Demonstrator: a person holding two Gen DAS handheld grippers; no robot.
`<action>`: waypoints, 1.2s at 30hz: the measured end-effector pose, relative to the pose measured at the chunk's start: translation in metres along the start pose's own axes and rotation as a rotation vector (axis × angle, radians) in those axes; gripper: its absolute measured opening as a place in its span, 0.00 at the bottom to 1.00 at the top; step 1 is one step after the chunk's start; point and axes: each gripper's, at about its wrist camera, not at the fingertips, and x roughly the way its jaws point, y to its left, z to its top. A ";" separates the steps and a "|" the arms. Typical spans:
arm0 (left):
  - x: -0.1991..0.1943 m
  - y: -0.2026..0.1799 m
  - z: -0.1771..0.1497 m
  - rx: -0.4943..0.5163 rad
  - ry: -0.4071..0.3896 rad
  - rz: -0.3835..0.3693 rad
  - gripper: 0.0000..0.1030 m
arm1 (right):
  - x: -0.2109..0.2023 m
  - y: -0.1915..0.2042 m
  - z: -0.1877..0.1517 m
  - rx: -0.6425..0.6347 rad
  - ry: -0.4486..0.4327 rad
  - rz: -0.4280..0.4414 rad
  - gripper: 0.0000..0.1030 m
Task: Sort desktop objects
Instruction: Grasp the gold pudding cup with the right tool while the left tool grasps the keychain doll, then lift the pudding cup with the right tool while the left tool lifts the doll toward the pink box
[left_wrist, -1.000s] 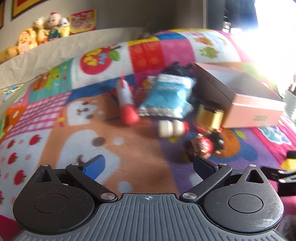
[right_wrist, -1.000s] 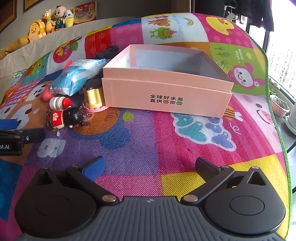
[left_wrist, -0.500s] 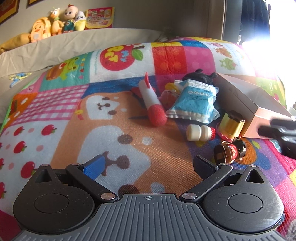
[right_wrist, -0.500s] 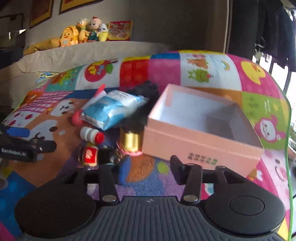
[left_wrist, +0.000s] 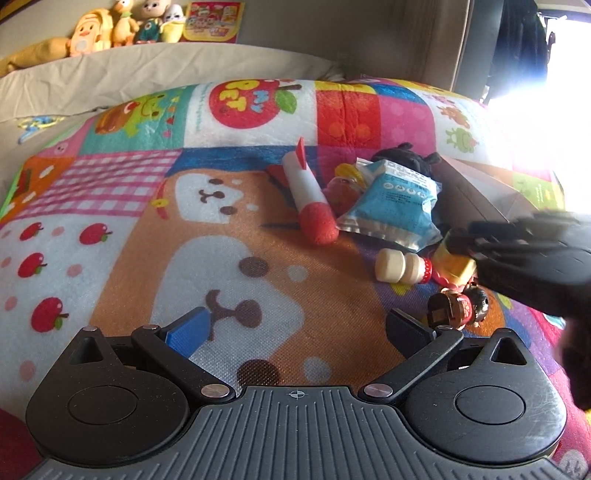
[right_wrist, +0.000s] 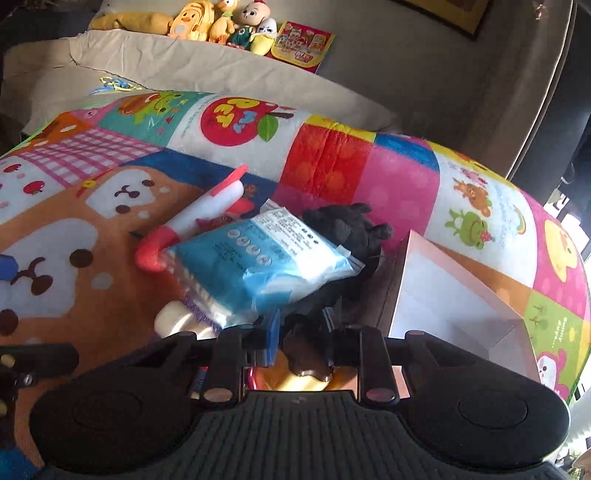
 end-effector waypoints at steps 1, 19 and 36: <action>0.000 0.000 0.000 0.001 -0.001 0.001 1.00 | -0.008 -0.004 -0.005 0.021 0.004 0.027 0.24; 0.015 -0.113 0.003 0.255 0.058 -0.169 1.00 | -0.074 -0.077 -0.096 0.395 -0.047 -0.130 0.41; 0.001 -0.048 -0.004 0.239 0.036 -0.011 0.69 | -0.078 -0.040 -0.074 0.223 -0.149 -0.108 0.52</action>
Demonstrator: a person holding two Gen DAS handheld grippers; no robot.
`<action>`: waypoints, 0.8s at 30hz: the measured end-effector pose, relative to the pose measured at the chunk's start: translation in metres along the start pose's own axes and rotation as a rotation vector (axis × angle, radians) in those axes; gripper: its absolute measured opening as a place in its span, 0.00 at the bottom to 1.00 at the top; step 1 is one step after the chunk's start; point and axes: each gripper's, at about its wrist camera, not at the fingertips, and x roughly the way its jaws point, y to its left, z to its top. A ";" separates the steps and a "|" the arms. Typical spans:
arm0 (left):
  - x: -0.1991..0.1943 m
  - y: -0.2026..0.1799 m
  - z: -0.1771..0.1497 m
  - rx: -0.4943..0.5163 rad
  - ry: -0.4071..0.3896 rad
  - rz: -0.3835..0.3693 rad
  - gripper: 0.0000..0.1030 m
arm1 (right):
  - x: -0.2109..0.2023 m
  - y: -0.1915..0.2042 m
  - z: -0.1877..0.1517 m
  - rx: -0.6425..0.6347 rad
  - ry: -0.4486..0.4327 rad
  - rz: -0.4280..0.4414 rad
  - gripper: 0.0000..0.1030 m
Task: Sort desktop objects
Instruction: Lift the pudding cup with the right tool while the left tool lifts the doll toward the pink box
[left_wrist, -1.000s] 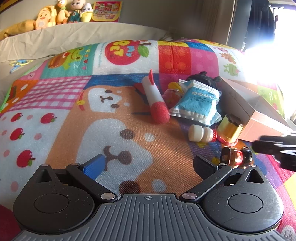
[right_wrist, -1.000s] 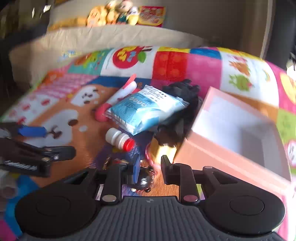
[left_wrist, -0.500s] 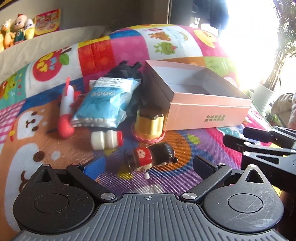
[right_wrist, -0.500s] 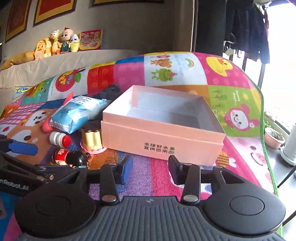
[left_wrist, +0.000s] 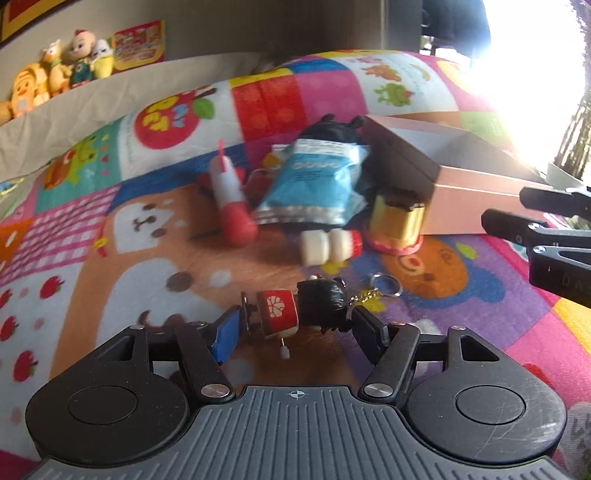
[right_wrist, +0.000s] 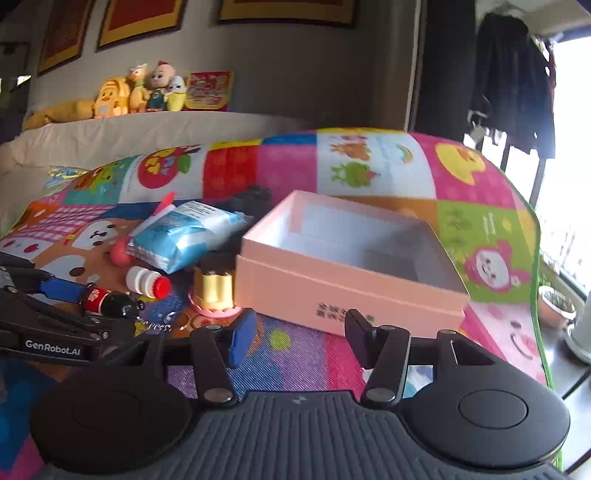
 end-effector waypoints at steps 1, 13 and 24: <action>-0.001 0.007 -0.002 -0.019 0.003 0.008 0.76 | 0.003 0.010 0.005 -0.043 -0.019 0.007 0.51; -0.005 0.033 -0.009 -0.140 -0.035 -0.093 0.93 | 0.112 0.080 0.065 -0.295 0.188 0.015 0.17; -0.006 0.036 -0.010 -0.164 -0.041 -0.100 0.95 | 0.045 0.046 0.040 -0.180 0.297 0.205 0.16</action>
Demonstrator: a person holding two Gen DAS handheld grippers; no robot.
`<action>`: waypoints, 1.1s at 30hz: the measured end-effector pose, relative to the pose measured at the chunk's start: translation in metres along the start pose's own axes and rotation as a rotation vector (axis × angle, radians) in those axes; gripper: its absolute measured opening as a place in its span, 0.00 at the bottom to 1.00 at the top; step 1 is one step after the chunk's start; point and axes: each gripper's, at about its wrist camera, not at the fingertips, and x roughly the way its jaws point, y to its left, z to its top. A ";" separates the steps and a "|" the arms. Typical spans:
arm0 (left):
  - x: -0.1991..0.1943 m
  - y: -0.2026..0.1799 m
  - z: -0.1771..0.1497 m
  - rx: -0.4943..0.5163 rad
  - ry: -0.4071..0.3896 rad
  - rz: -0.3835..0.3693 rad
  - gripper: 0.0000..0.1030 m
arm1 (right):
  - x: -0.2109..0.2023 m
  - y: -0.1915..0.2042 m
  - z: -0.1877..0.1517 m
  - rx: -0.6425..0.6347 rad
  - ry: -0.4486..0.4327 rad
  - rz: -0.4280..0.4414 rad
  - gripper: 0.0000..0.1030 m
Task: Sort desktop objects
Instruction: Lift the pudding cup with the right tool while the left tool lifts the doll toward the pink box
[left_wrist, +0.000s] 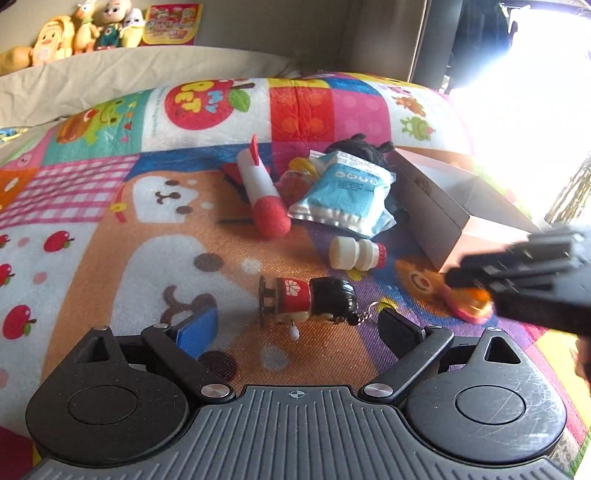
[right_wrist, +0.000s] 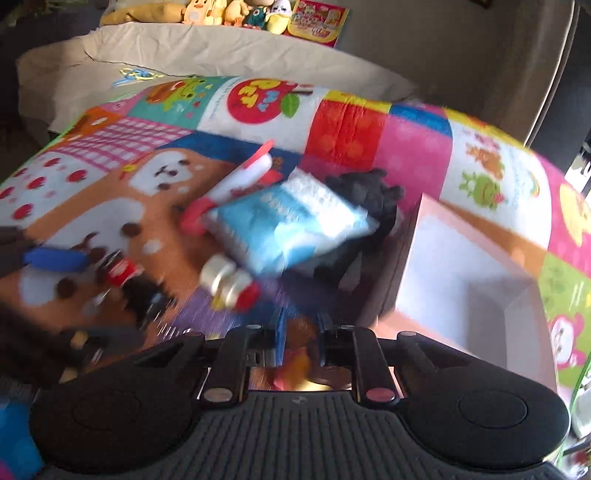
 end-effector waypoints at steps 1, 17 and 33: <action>0.000 0.000 0.000 0.001 0.000 0.003 0.95 | -0.008 -0.002 -0.009 0.001 -0.009 -0.008 0.16; 0.002 -0.006 0.000 0.027 0.015 0.047 0.97 | -0.005 -0.114 -0.049 0.443 -0.163 -0.056 0.53; 0.003 -0.008 -0.001 0.034 0.020 0.044 0.99 | -0.023 -0.065 -0.082 0.293 -0.150 0.044 0.82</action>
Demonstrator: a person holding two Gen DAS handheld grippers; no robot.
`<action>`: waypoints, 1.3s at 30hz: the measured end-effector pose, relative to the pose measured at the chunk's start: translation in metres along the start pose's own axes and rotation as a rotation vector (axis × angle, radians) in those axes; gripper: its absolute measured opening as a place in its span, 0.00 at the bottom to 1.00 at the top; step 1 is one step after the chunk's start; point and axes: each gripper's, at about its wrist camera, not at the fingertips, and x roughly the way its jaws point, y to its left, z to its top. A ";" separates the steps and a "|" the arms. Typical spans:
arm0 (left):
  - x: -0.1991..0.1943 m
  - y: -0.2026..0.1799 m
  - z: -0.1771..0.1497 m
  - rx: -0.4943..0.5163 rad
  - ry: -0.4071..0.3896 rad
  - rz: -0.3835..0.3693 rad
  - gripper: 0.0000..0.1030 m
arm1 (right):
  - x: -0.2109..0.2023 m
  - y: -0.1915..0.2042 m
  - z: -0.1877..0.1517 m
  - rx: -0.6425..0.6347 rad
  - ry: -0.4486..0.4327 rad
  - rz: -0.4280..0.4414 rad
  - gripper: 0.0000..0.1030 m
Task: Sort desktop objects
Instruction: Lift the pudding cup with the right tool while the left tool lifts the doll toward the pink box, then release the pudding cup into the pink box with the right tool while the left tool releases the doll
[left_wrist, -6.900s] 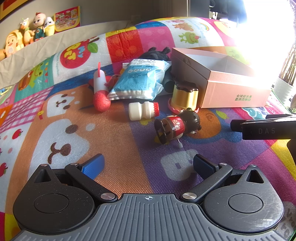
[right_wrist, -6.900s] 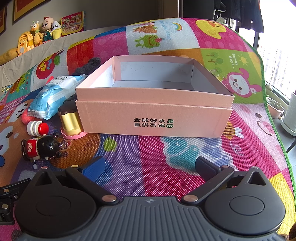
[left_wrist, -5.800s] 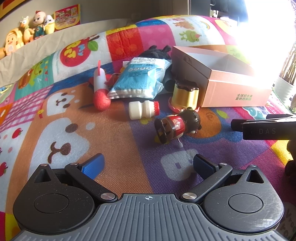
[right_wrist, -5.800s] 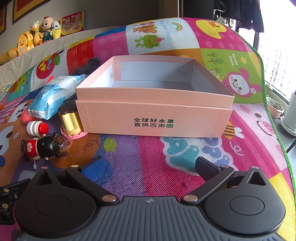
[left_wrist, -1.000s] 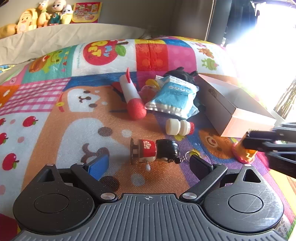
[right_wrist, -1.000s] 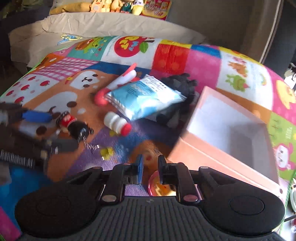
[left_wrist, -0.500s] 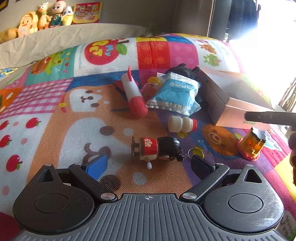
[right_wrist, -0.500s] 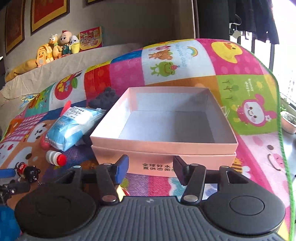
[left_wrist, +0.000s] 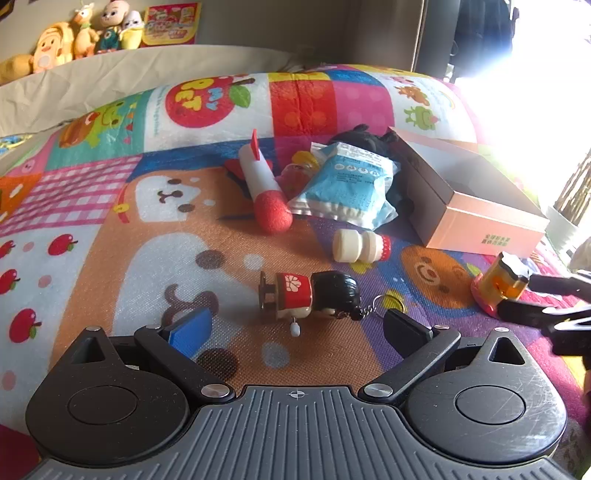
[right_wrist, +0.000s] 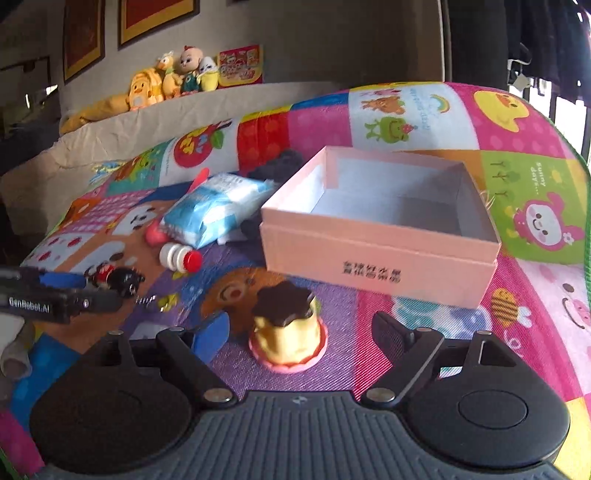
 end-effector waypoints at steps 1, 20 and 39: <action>0.000 -0.001 0.000 0.005 -0.001 0.004 0.99 | 0.007 0.004 -0.001 -0.006 0.022 -0.010 0.82; 0.024 -0.033 0.015 0.109 0.036 0.105 0.77 | -0.037 -0.003 -0.023 0.003 0.009 -0.100 0.54; -0.056 -0.147 0.054 0.392 -0.194 -0.234 0.67 | -0.134 -0.031 0.003 -0.016 -0.194 -0.119 0.54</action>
